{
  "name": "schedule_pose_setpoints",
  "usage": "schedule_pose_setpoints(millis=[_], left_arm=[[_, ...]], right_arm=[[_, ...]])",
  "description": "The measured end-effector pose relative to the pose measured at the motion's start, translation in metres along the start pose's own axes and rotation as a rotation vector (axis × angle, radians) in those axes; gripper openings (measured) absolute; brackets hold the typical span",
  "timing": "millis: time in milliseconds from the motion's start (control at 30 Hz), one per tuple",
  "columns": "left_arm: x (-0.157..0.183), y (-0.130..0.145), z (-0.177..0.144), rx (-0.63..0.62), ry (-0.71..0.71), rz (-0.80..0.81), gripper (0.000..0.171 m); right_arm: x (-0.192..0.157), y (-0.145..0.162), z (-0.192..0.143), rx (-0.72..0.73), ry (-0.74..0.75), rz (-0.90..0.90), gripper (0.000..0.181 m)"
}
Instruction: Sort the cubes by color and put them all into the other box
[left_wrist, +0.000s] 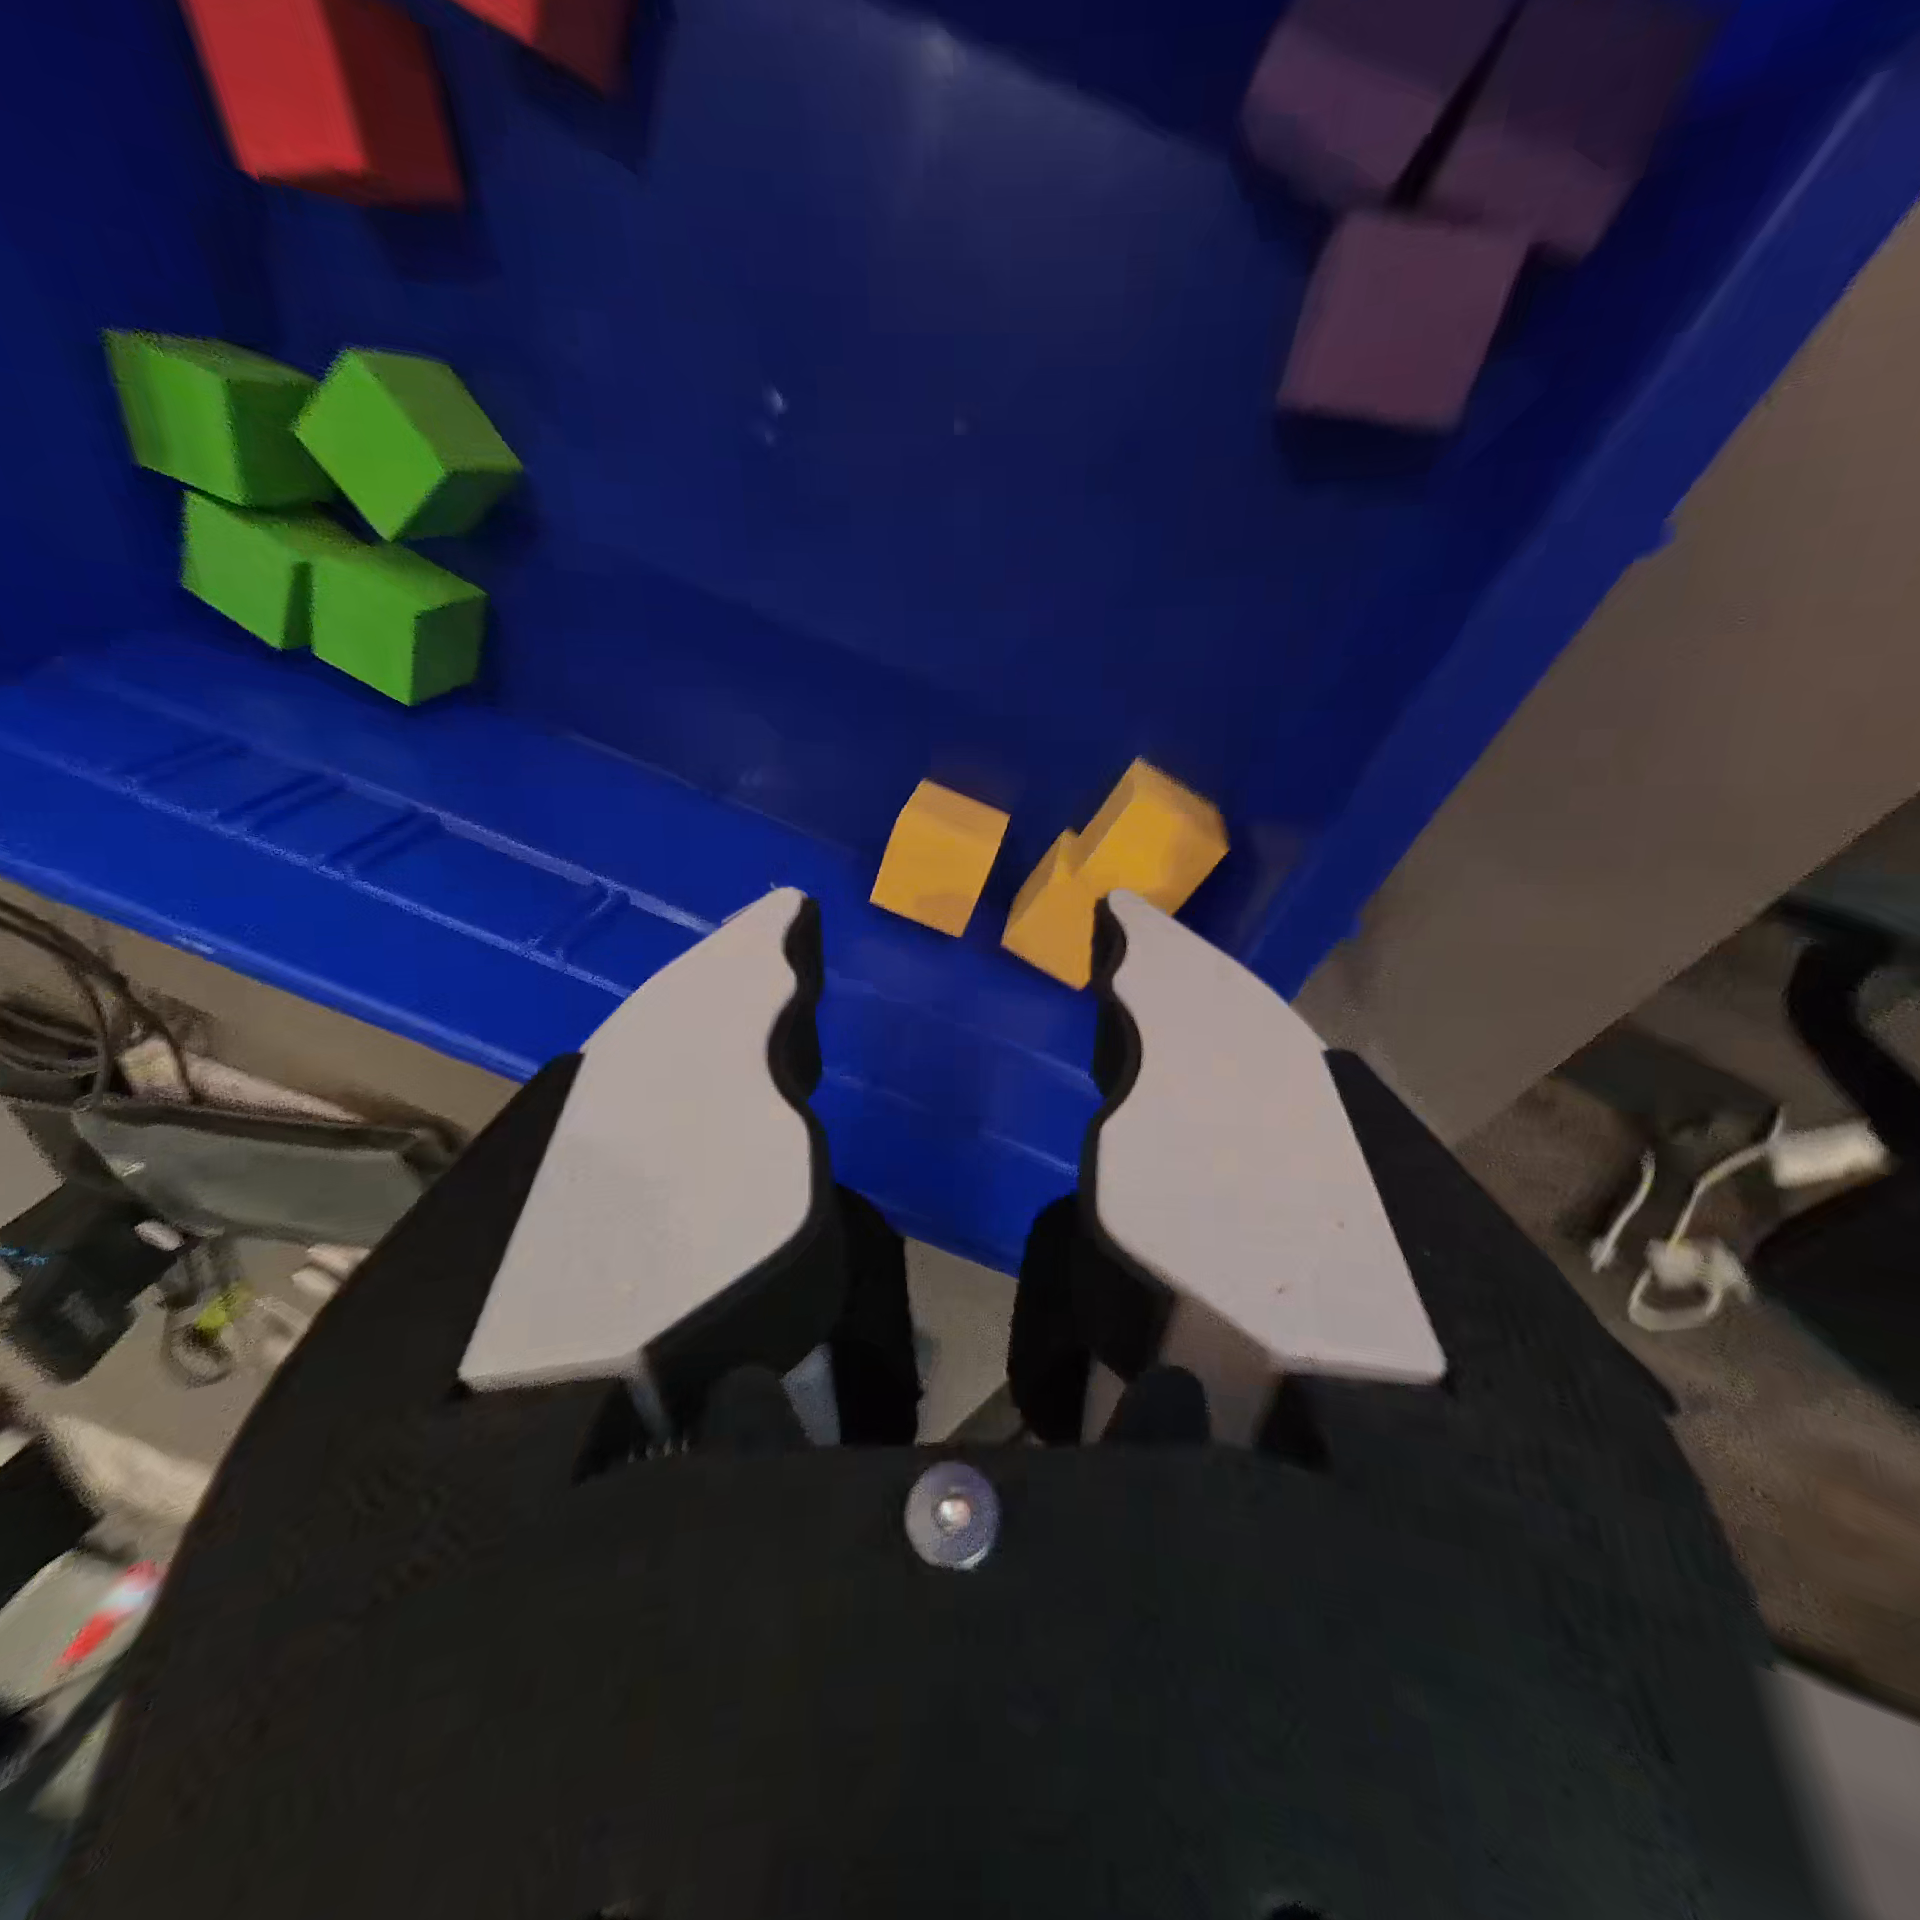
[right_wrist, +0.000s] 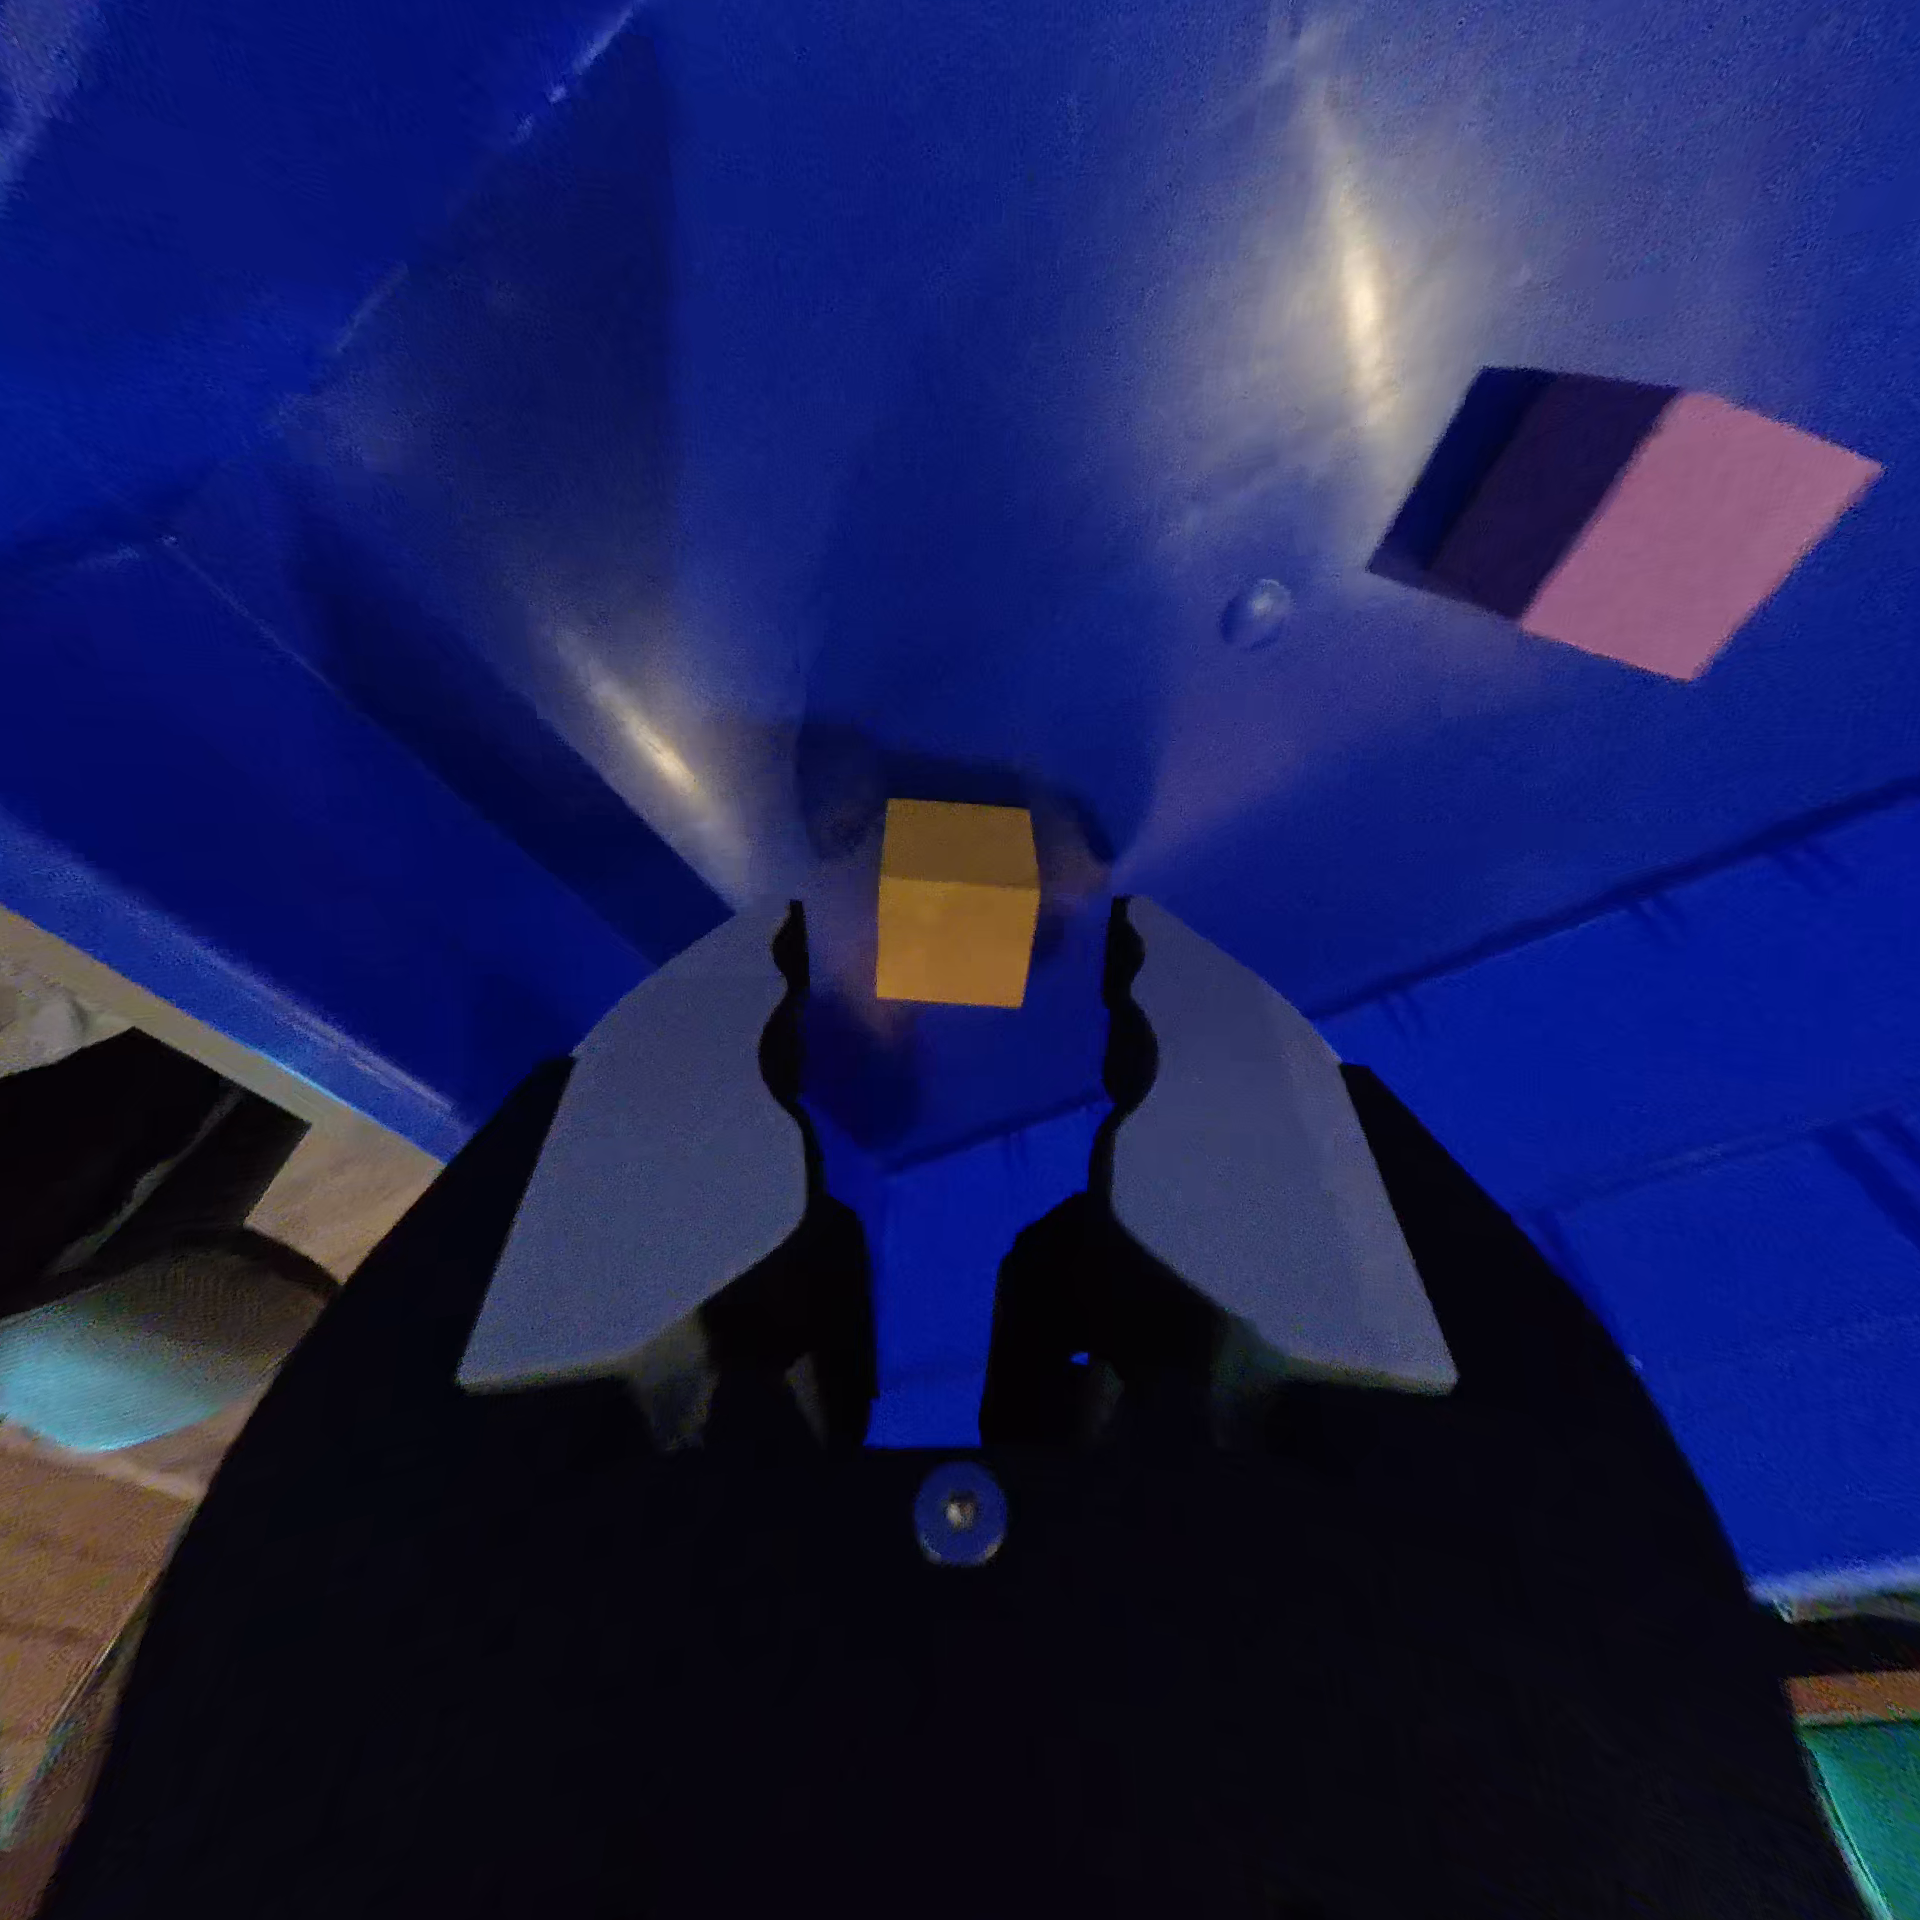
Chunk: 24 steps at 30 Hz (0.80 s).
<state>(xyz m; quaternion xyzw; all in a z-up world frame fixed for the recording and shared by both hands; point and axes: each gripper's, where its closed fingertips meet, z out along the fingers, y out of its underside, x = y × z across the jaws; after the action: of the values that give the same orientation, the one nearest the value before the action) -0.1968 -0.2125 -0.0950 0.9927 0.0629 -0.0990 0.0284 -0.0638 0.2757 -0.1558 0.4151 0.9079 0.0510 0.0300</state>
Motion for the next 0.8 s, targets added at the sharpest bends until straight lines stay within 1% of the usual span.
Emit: schedule_pose_setpoints(millis=[67, 100, 167, 267, 333, 400, 467, 500, 567, 633, 667, 733, 800], left_arm=[[0.002, 0.006, 0.012, -0.099, 0.016, 0.070, 0.052], [0.004, 0.002, 0.015, -0.111, 0.018, 0.090, 0.052], [0.011, -0.016, 0.018, -0.059, 0.040, 0.120, 0.052], [0.033, -0.046, 0.017, 0.053, 0.112, 0.189, 0.049], [0.046, -0.058, 0.017, 0.074, 0.178, 0.189, 0.050], [0.050, -0.064, 0.019, 0.073, 0.189, 0.197, 0.051], [0.035, -0.064, 0.020, 0.049, 0.117, 0.172, 0.051], [0.023, -0.066, 0.019, 0.059, 0.075, 0.145, 0.050], [-0.002, -0.078, 0.012, 0.132, 0.005, 0.088, 0.044], [-0.021, -0.095, 0.007, 0.213, -0.019, 0.048, 0.042], [-0.030, -0.102, 0.008, 0.229, -0.027, 0.029, 0.043], [-0.044, -0.118, 0.013, 0.245, -0.050, 0.051, 0.043], [-0.056, -0.129, 0.023, 0.240, -0.084, 0.129, 0.043]], right_arm=[[0.003, 0.000, -0.010, 0.045, 0.040, 0.007, 0.053], [0.005, 0.001, -0.017, 0.065, 0.074, 0.008, 0.052], [0.006, 0.002, -0.029, 0.109, 0.137, -0.005, 0.050], [0.000, 0.002, -0.042, 0.166, 0.175, -0.017, 0.047], [-0.002, 0.003, -0.046, 0.175, 0.194, -0.026, 0.047], [-0.005, 0.005, -0.046, 0.169, 0.202, -0.032, 0.047], [-0.004, 0.007, -0.047, 0.166, 0.219, -0.036, 0.047], [-0.003, 0.007, -0.048, 0.171, 0.231, -0.037, 0.047], [-0.002, 0.005, -0.050, 0.193, 0.238, -0.037, 0.046], [-0.002, 0.001, -0.049, 0.209, 0.233, -0.037, 0.046], [-0.003, -0.001, -0.048, 0.210, 0.232, -0.041, 0.046], [-0.004, -0.004, -0.046, 0.210, 0.231, -0.049, 0.046], [-0.006, -0.006, -0.045, 0.213, 0.227, -0.059, 0.046]])
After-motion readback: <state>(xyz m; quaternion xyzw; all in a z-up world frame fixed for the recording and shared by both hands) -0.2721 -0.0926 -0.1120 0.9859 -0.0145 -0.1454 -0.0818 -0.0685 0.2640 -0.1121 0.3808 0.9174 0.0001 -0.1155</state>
